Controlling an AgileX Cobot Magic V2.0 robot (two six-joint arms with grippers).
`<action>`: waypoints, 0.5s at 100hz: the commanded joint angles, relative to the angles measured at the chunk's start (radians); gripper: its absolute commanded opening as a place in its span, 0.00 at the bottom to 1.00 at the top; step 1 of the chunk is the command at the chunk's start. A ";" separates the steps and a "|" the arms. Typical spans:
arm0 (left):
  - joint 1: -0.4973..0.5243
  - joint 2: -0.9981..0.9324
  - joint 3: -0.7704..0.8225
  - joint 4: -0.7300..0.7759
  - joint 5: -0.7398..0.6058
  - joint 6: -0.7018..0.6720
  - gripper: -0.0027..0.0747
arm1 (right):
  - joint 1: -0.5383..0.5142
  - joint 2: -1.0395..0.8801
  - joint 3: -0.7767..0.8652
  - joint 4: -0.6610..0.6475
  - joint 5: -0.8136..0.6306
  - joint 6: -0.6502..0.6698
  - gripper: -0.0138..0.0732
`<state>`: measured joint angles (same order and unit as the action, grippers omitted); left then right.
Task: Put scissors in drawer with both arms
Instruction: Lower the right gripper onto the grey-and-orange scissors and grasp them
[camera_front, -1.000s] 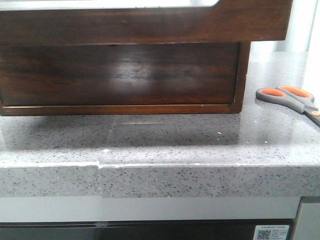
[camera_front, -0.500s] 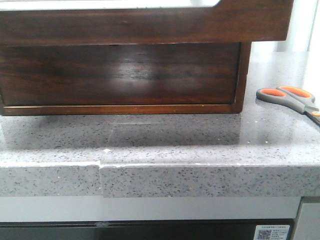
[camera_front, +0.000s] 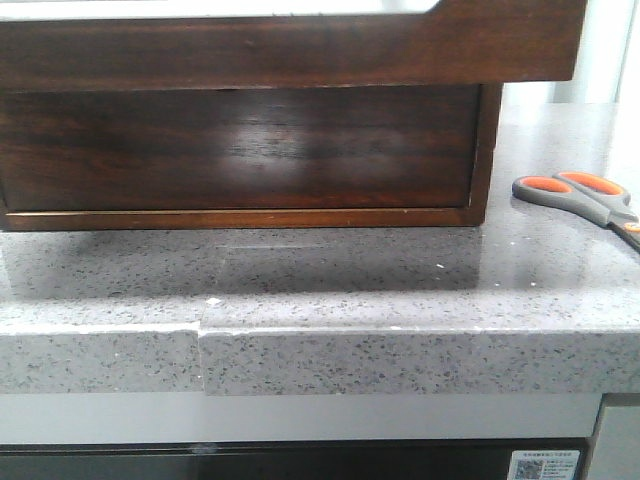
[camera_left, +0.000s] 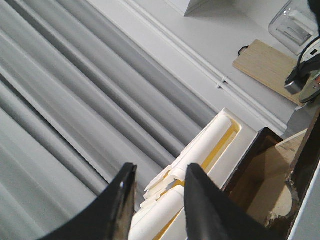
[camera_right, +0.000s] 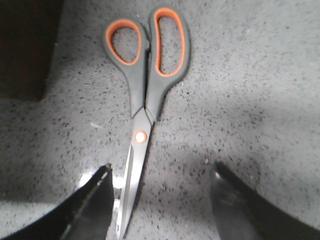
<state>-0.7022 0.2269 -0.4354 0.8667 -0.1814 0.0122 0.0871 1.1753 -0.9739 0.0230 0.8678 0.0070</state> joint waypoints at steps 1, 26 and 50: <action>-0.008 0.011 -0.025 -0.026 -0.033 -0.012 0.33 | 0.001 0.061 -0.104 -0.011 0.033 -0.007 0.59; -0.008 0.011 -0.025 -0.026 -0.033 -0.012 0.33 | 0.001 0.258 -0.253 -0.001 0.150 -0.007 0.59; -0.008 0.011 -0.025 -0.026 -0.033 -0.012 0.33 | 0.015 0.362 -0.263 -0.001 0.162 -0.007 0.59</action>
<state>-0.7022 0.2269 -0.4354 0.8667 -0.1792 0.0106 0.0966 1.5453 -1.2061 0.0230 1.0421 0.0070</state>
